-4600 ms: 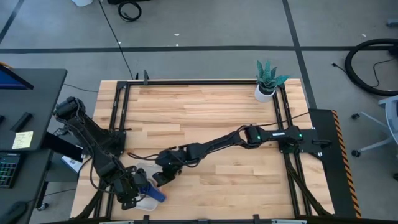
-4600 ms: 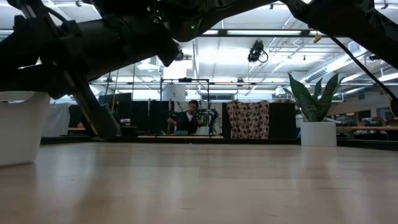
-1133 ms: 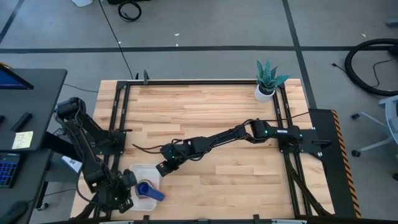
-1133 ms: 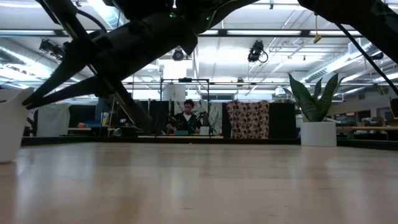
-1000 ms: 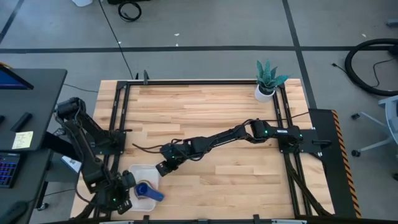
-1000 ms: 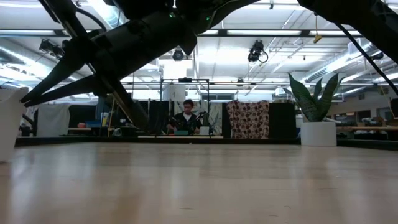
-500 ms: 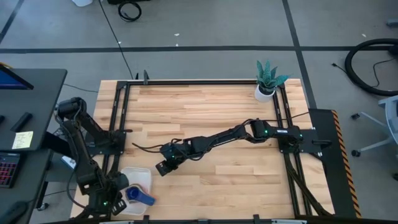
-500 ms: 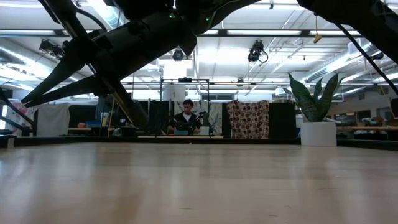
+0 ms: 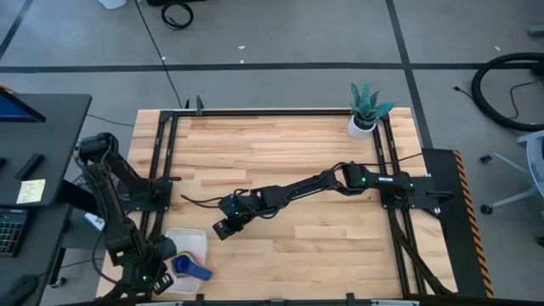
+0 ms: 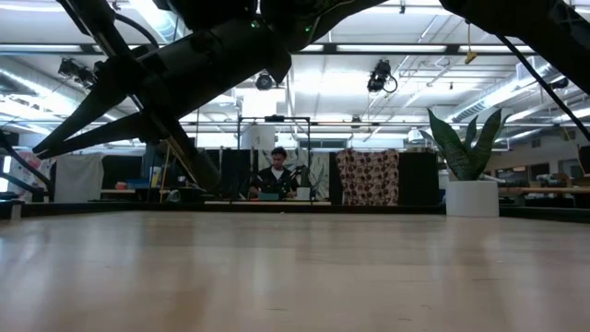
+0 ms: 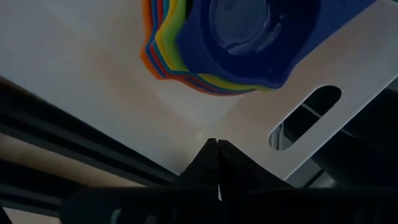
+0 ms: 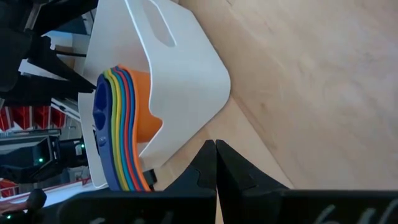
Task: Nest measuring cups in basket
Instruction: Adjust the white bin, then return to Home Position
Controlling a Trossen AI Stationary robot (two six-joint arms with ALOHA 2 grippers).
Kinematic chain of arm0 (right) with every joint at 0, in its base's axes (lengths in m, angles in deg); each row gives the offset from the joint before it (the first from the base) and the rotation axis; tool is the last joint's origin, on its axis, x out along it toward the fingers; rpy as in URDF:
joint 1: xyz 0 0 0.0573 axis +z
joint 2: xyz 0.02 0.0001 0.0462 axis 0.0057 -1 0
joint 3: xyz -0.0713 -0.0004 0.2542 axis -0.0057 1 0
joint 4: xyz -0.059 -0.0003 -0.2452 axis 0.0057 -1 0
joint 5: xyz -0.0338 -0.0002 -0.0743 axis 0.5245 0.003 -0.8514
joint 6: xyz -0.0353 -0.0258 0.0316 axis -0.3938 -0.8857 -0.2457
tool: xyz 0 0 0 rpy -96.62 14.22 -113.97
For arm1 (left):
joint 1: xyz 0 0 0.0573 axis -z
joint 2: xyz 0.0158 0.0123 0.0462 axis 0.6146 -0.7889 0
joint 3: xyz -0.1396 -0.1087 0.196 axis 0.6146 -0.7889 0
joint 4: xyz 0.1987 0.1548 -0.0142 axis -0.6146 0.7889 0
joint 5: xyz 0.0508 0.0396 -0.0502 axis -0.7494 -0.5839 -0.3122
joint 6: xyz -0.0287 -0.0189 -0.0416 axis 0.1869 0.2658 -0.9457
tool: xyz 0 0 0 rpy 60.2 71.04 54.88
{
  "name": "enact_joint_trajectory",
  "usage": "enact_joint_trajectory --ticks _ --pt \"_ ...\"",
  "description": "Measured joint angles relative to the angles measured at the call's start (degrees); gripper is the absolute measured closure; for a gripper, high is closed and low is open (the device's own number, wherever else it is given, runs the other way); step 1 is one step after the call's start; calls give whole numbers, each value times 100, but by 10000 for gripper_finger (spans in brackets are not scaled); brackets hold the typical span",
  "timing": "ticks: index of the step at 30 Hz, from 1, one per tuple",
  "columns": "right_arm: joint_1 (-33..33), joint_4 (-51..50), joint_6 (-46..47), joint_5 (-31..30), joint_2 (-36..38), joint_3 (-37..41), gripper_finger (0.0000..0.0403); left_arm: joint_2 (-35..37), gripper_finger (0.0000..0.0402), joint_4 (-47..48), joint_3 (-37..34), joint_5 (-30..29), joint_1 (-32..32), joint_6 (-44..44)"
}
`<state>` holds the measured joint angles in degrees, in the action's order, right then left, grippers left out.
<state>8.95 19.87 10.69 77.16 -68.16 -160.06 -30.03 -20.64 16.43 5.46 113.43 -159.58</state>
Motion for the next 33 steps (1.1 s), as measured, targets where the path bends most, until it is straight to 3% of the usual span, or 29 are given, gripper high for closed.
enact_joint_trajectory --ticks 33 --pt "0 9 -13 2 0 0 402 -2 401 -72 1 408 4 -880"
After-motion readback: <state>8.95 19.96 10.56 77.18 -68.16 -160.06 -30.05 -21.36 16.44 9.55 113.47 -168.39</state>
